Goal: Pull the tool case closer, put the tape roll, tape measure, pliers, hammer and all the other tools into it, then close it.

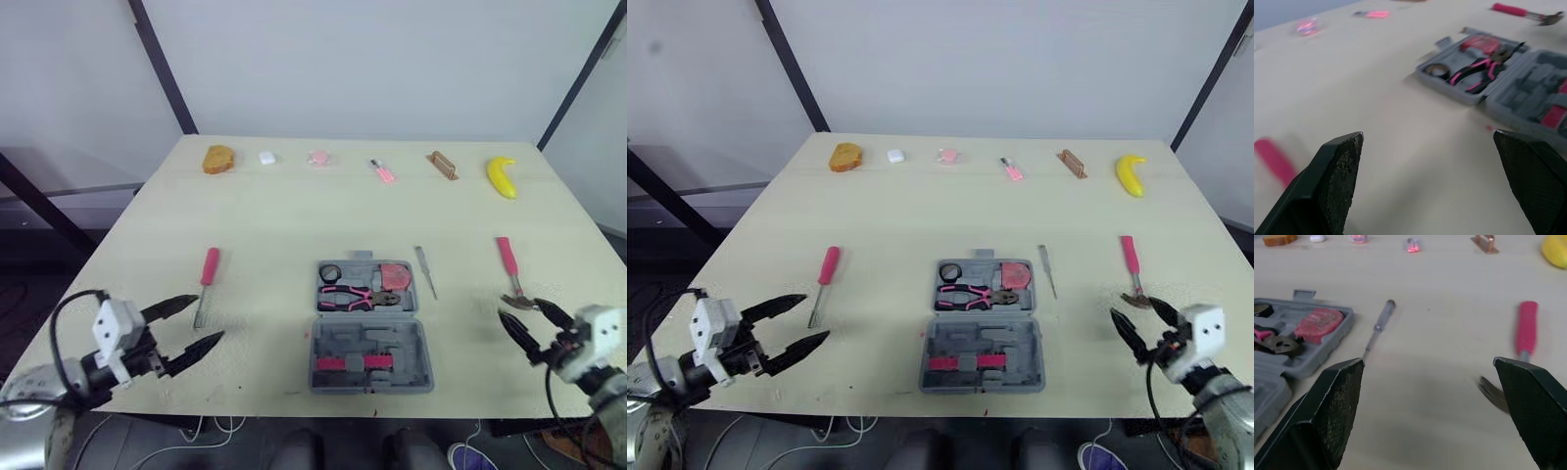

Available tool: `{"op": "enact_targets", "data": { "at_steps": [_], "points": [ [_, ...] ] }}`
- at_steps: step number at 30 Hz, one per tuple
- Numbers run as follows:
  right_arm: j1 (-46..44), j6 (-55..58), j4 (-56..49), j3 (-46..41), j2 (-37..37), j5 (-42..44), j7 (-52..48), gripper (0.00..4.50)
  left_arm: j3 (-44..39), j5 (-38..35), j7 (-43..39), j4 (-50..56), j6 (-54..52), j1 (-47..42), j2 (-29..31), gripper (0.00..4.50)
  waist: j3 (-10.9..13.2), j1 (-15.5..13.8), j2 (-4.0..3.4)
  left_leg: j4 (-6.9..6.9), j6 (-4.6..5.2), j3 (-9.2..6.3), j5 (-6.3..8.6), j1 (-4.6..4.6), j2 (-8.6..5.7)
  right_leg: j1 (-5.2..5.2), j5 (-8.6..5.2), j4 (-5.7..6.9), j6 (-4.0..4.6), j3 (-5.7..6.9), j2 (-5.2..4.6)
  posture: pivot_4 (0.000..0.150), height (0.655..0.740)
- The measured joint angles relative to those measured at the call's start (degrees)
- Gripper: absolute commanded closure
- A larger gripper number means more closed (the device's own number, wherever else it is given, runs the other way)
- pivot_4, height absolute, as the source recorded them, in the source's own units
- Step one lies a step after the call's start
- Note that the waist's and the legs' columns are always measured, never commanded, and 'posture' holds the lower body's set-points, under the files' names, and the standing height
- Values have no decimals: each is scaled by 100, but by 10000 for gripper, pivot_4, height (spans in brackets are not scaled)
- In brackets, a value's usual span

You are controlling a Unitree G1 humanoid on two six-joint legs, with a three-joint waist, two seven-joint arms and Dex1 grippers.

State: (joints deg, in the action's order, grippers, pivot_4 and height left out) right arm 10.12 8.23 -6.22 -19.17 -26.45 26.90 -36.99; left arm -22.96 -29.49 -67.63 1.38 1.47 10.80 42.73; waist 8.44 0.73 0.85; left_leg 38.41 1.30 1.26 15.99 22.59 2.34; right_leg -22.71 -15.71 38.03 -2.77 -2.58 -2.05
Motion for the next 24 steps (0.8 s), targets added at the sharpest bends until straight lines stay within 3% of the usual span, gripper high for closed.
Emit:
{"op": "enact_targets", "data": {
  "at_steps": [11,24],
  "points": [
    [-1832,434,804,1452,760,-1220,1112,441,1002,-360,-144,1264,-1150,-1021,304,0,5,5,-2,0,-1,-14,-1,11,-10,-9,2,10,-1,5,13,1500,7400],
    [-2758,307,2455,1718,1281,-1872,1730,441,1129,-901,-69,2019,-2173,-1547,480,0,13,44,-13,-1,-2,-14,-1,12,-12,-11,2,11,-1,5,16,1500,7400]
  ]
}}
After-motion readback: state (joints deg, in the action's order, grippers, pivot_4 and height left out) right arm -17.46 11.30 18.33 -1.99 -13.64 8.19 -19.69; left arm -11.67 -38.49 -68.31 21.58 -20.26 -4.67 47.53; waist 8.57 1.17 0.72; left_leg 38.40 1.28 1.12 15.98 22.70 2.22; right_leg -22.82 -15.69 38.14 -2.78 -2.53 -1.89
